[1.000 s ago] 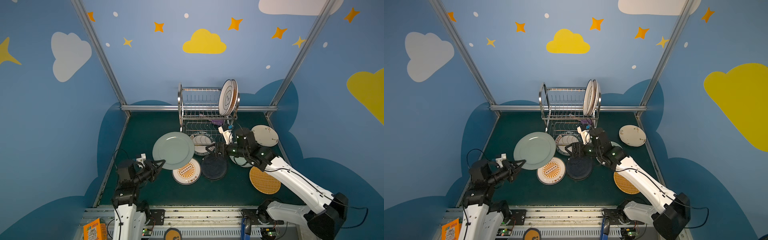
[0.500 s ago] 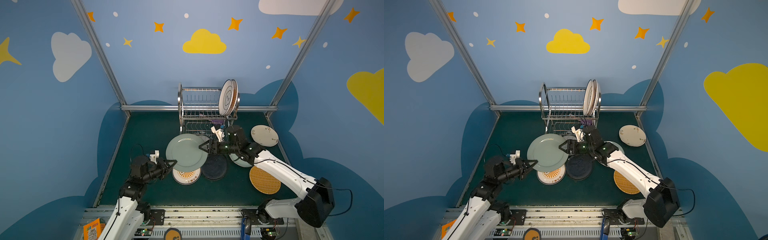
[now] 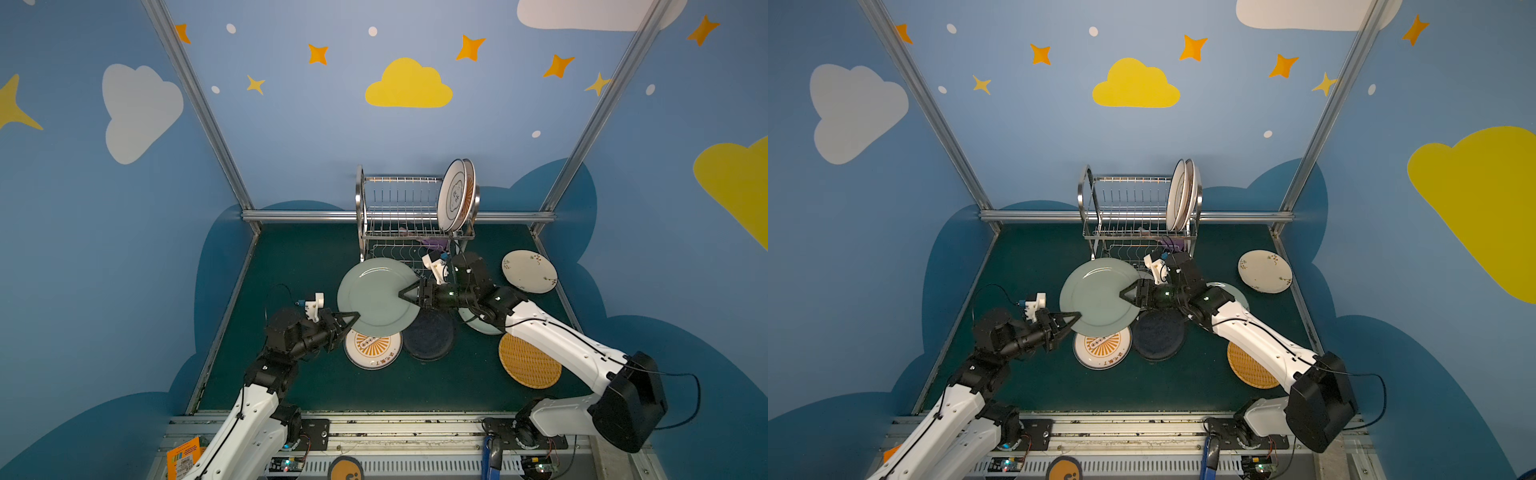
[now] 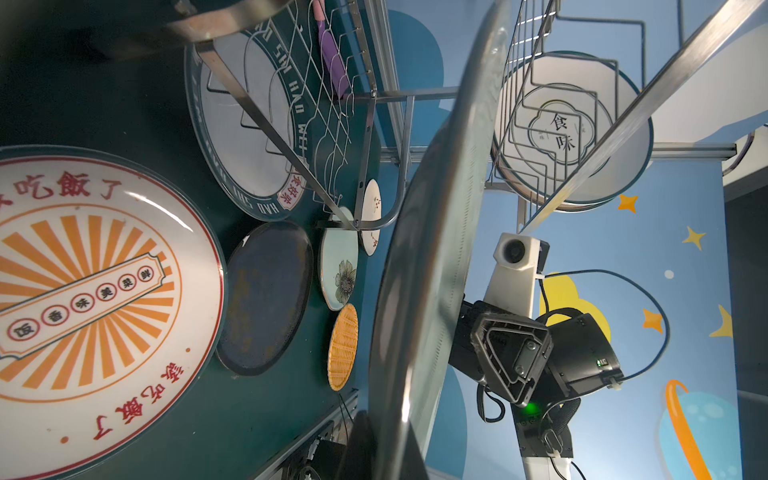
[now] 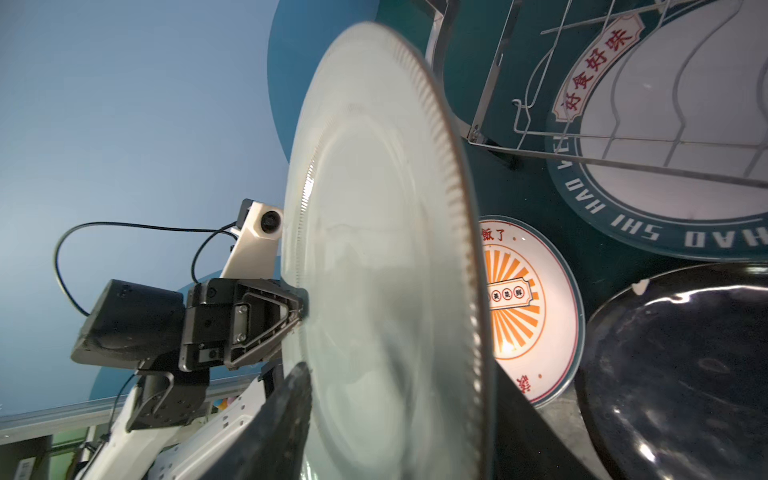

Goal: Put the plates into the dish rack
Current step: 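Grasp the pale green plate rim with the right gripper opposite the left gripper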

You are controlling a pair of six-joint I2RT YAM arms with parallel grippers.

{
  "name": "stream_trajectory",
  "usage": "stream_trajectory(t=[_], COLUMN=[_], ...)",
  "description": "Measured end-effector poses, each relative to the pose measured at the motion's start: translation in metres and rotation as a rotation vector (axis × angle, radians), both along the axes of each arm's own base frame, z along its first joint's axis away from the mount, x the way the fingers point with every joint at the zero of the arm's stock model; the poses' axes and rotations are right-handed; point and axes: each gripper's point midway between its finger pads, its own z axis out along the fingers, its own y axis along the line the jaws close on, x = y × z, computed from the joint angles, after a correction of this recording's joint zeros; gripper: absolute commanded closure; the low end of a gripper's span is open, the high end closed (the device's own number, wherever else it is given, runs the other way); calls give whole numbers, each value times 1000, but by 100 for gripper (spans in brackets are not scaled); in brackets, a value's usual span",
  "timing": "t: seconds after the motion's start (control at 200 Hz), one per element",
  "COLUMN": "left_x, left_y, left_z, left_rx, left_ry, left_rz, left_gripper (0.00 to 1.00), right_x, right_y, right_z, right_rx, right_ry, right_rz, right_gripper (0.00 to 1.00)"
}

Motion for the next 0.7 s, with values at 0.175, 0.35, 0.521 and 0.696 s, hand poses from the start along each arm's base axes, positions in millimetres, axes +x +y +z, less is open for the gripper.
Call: stream_trajectory(t=[0.175, 0.35, 0.521, 0.696], left_x=[4, 8, 13, 26], left_y=[-6, -8, -8, -14], left_z=[-1, -4, -12, -17], left_rx=[-4, -1, 21, 58], left_ry=[-3, 0, 1, -8], left_rz=[-19, -20, -20, -48], left_gripper=[96, 96, 96, 48], right_x=[-1, 2, 6, 8], right_y=[1, -1, -6, -12], right_z=[-2, -7, -11, -11], right_rx=[28, 40, 59, 42], right_ry=[42, 96, 161, 157], right_rz=[-14, -58, -102, -151], right_gripper=[55, 71, 100, 100])
